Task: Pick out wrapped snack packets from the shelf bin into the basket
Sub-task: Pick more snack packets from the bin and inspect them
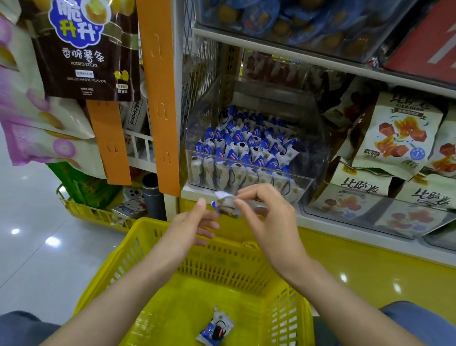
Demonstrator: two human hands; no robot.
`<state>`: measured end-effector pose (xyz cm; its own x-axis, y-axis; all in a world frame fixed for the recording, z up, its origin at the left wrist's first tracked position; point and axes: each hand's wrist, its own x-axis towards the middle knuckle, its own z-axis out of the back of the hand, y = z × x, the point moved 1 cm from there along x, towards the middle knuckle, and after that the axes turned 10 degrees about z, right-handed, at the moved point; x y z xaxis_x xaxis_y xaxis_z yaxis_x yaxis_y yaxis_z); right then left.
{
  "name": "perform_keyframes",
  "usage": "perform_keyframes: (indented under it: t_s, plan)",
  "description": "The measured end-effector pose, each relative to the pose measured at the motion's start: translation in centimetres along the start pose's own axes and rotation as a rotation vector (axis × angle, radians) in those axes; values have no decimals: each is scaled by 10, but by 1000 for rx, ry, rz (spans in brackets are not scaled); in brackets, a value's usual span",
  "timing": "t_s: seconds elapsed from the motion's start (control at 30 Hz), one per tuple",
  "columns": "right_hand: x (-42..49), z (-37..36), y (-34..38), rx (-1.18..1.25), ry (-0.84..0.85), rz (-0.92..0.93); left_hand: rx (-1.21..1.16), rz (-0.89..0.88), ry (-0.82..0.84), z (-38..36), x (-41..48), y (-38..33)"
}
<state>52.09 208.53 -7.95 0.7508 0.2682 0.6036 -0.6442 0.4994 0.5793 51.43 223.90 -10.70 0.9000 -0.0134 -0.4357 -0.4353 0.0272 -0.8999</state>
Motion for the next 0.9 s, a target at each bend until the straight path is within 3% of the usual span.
perform_keyframes:
  t_s: [0.07, 0.13, 0.23, 0.3, 0.37, 0.43, 0.53, 0.6, 0.7, 0.77, 0.9]
  plan:
    - [-5, -4, 4, -58, 132, 108, -101, 78, 124, 1, -1, 0]
    - [-8, -8, 6, -177, 252, 206, -151, 21, 174, 3, -1, 1]
    - [-8, -11, 6, -220, 311, 265, -177, -73, 83, 4, -2, 0]
    - [-8, -13, 7, -112, 284, 149, -154, -118, 0, 4, -2, -1]
    - [-7, -15, 6, 44, 187, -82, -133, -152, -26, 5, -2, -1]
    - [-4, -16, 3, 231, 124, -361, -104, -185, 6, 5, -4, -3]
    - [0, -16, 2, 585, 194, -653, -79, -223, 101, 1, -6, -3]
    - [-1, -16, 4, 686, 215, -697, -81, -246, 50, -1, -7, -2]
    - [-2, -14, 6, 677, 159, -714, 200, -419, -196, 0, -7, -1]
    - [-2, -14, 7, 690, 126, -734, 307, -494, -221, -2, -10, 0]
    - [-4, -16, 7, 699, 145, -704, 302, -467, -203, -2, -10, 4]
